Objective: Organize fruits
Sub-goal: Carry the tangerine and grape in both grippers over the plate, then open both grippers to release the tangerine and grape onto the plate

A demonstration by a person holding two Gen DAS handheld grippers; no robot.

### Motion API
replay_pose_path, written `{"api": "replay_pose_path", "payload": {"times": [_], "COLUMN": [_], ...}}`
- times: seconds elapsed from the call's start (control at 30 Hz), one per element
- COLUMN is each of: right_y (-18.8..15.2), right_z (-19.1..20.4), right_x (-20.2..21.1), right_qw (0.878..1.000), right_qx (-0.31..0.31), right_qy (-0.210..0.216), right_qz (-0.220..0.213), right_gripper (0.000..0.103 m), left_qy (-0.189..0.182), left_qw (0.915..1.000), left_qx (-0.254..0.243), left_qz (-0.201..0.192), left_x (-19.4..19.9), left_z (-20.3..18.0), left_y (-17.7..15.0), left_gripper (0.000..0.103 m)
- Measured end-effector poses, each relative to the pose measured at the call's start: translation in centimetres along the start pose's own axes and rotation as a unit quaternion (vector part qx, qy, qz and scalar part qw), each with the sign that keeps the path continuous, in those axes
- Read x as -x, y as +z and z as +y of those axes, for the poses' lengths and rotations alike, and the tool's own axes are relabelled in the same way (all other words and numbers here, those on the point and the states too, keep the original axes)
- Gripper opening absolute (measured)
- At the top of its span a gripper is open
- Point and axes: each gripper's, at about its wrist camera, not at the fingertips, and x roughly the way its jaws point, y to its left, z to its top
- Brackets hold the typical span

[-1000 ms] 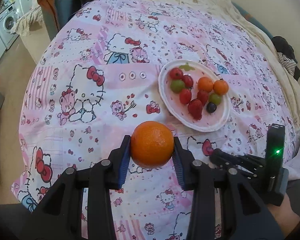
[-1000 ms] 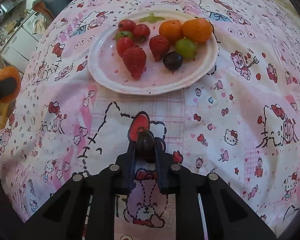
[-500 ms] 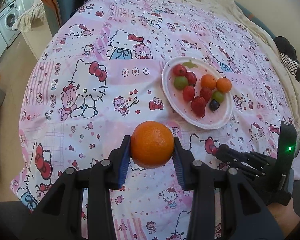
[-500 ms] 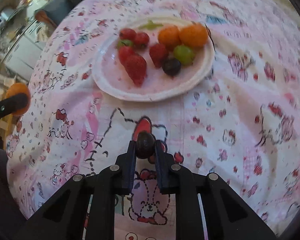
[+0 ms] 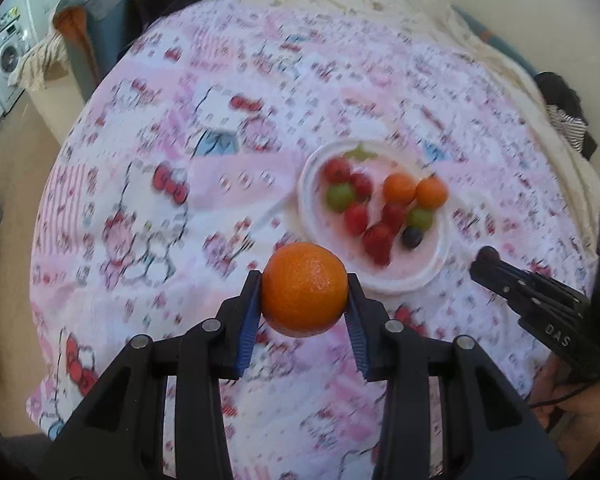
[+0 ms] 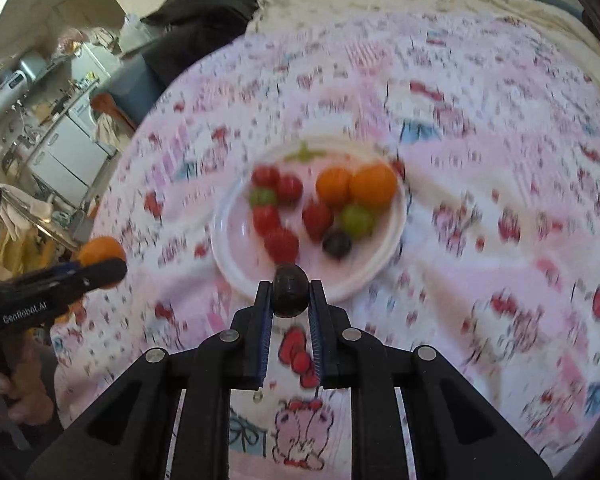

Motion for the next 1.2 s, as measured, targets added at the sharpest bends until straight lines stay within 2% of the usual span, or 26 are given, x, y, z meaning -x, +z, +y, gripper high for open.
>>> {"api": "replay_pose_path", "payload": {"times": [0.2, 0.4, 0.67, 0.87, 0.93, 0.97, 1.0, 1.03, 1.07, 1.1, 1.2], "right_y": [2.6, 2.4, 1.9, 1.4, 1.4, 1.5, 1.7, 1.8, 1.9, 2.1, 2.7], "right_z": [-1.3, -2.5, -3.0, -3.4, -3.6, -3.6, -3.5, -3.6, -3.7, -3.9, -4.4], "right_x": [-1.4, -4.3, -6.1, -7.2, -7.0, -6.7, -6.3, -6.1, -5.5, -4.9, -3.1], "right_qw": [1.000, 0.997, 0.995, 0.992, 0.992, 0.994, 0.995, 0.995, 0.995, 0.995, 0.994], "right_qx": [-0.002, -0.042, -0.057, -0.070, -0.078, -0.075, -0.072, -0.073, -0.080, -0.086, -0.102], "right_qy": [0.013, 0.029, 0.037, 0.041, 0.044, 0.035, 0.028, 0.029, 0.035, 0.034, 0.030], "right_qz": [0.012, 0.051, 0.077, 0.093, 0.086, 0.075, 0.067, 0.060, 0.045, 0.030, -0.004], "right_gripper": [0.019, 0.019, 0.020, 0.022, 0.022, 0.026, 0.042, 0.054, 0.075, 0.082, 0.082], "left_qy": [0.000, 0.004, -0.021, -0.028, -0.022, -0.021, -0.019, -0.016, -0.017, -0.021, -0.021], "left_qw": [0.9981, 0.9969, 0.9986, 0.9980, 0.9976, 0.9977, 0.9981, 0.9986, 0.9989, 0.9989, 0.9992], "left_qx": [-0.061, -0.078, -0.037, -0.032, -0.038, -0.041, -0.043, -0.044, -0.043, -0.042, -0.033], "left_qz": [-0.005, 0.013, 0.032, 0.047, 0.054, 0.050, 0.039, 0.025, 0.012, 0.001, -0.012], "left_x": [-3.0, -7.8, -10.0, -10.4, -10.5, -10.4, -10.0, -9.4, -8.9, -8.3, -7.2], "left_z": [-3.2, -3.8, -2.8, -3.1, -3.3, -3.4, -3.5, -3.5, -3.5, -3.5, -3.2], "left_y": [2.1, 3.1, 3.3, 3.1, 3.0, 3.0, 3.0, 3.1, 3.2, 3.3, 3.7], "left_gripper": [0.035, 0.036, 0.037, 0.037, 0.039, 0.053, 0.074, 0.082, 0.088, 0.088, 0.088]}}
